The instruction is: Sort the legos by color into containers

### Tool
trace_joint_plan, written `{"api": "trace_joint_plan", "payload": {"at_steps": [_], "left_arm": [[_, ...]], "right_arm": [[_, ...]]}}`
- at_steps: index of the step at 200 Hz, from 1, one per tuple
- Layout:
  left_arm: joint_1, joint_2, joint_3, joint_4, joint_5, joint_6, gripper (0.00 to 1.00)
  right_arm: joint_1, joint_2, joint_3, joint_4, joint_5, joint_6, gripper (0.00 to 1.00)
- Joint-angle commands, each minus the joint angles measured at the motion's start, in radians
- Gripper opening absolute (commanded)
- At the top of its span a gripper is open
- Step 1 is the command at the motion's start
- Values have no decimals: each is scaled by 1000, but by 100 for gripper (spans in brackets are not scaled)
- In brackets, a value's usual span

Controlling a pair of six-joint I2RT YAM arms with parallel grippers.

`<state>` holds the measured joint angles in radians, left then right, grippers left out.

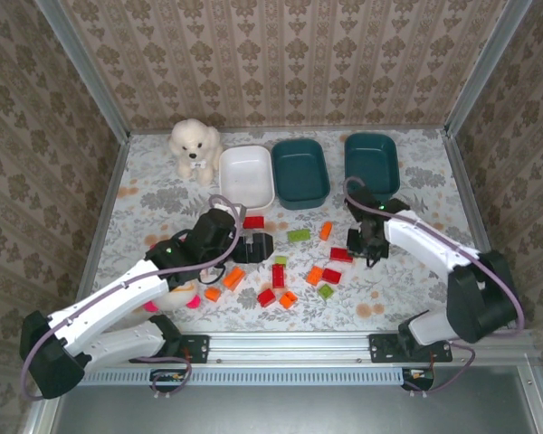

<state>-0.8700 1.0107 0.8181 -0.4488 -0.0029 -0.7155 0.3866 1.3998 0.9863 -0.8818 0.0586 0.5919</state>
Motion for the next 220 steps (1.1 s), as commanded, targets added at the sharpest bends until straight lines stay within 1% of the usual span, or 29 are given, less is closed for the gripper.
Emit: {"api": "trace_joint_plan", "payload": {"at_steps": [1,7,51,68,79,96,114,129,144,183,203,220], "left_arm": [[10,38,84,-11,-35,-16,100],[25,53,98,-4,-30,-19,100],[159,182,207,45,69,-37,100],[195,217,240,61,99,-33,100],[211,236,263,64,115,-35,100],[218,260,296,64,123,-36,100],[221,277,315,68,122,-41,100],[224,284,319,70,122,-45,100],[227,285,322,64,121,-46,100],[228,279,312,31,109,-53,100],[229,275,307,11,105,-61,100],[227,270,304,-18,101,-58,99]], "right_arm": [[-23,-33,177,-86,107,-56,28],[-41,-17,225,-84,109,-70,28],[-210,342,574,-44,81,-102,26],[-273,494,687,-33,46,-95,23],[-306,580,751,-16,14,-100,24],[-335,713,862,-13,-45,-106,25],[-347,862,1025,-105,-49,-111,25],[-350,953,1127,-165,-49,-112,25],[-353,1009,1190,-197,-52,-108,27],[-356,1068,1264,-235,-53,-99,41],[-356,1060,1284,-246,-51,-107,52],[-355,1022,1286,-240,-48,-119,61]]}}
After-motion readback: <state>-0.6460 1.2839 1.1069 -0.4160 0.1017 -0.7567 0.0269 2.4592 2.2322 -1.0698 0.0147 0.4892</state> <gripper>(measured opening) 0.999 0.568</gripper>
